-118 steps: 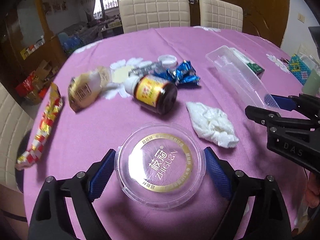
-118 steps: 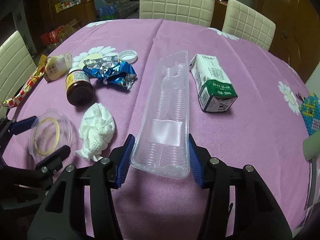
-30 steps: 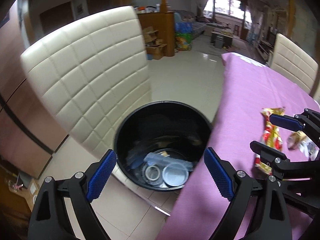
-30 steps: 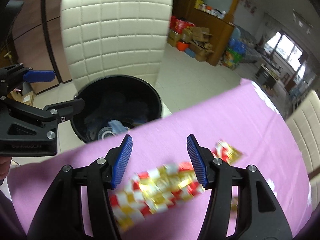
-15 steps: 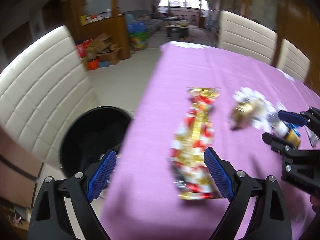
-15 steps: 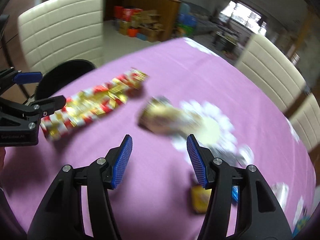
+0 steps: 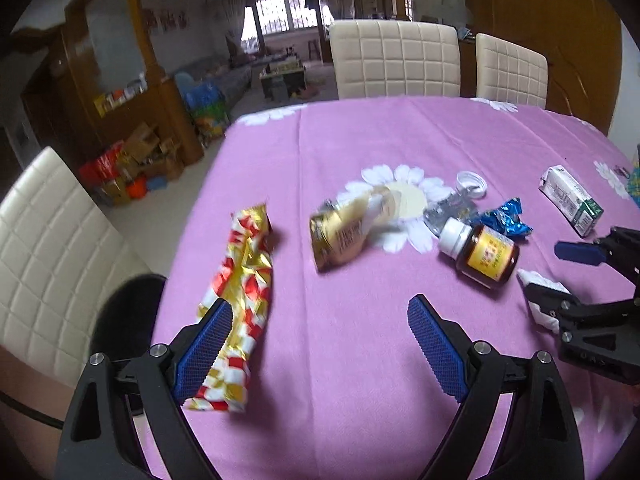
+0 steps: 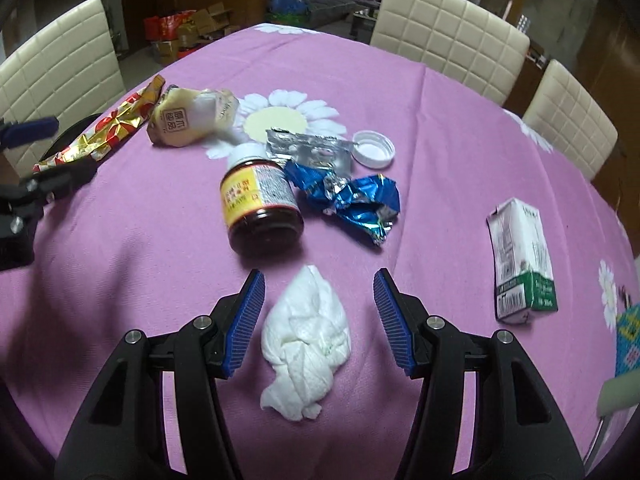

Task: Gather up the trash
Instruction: 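Move both open tools back over the table, then grasp the white tissue with the right tool while the left grasps the candy wrapper, then release the wrapper over the bin with the left tool while the right holds the tissue, then open the right tool over the black bin to drop the white tissue, then move both open tools back over the table toward the remaining trash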

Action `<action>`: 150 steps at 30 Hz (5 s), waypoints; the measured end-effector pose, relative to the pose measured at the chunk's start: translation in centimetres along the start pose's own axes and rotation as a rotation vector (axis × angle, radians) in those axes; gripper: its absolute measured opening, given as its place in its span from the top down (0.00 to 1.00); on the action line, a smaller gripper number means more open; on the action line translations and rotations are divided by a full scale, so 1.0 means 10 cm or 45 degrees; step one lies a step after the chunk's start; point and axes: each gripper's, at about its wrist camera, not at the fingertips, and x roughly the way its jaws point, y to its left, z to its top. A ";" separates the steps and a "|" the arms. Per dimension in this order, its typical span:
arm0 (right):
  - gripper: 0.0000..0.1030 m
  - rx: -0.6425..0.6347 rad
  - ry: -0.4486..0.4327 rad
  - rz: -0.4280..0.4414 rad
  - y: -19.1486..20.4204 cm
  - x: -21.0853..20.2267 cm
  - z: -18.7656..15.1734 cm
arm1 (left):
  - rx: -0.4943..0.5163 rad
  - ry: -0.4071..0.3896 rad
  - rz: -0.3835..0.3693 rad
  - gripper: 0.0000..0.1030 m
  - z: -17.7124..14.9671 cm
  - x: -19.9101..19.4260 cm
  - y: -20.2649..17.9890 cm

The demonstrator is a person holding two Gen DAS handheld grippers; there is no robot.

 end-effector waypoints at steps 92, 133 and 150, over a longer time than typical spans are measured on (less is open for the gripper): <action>0.87 -0.729 -0.314 0.532 2.85 0.16 1.47 | -0.338 0.144 0.375 0.87 -0.55 0.09 2.10; 0.18 -0.820 -0.402 0.651 3.32 0.39 1.79 | -0.558 0.157 0.624 0.26 -0.71 0.04 2.71; 0.23 -0.748 -0.382 0.525 2.86 0.24 1.64 | -0.558 0.131 0.573 0.26 -0.61 -0.08 2.57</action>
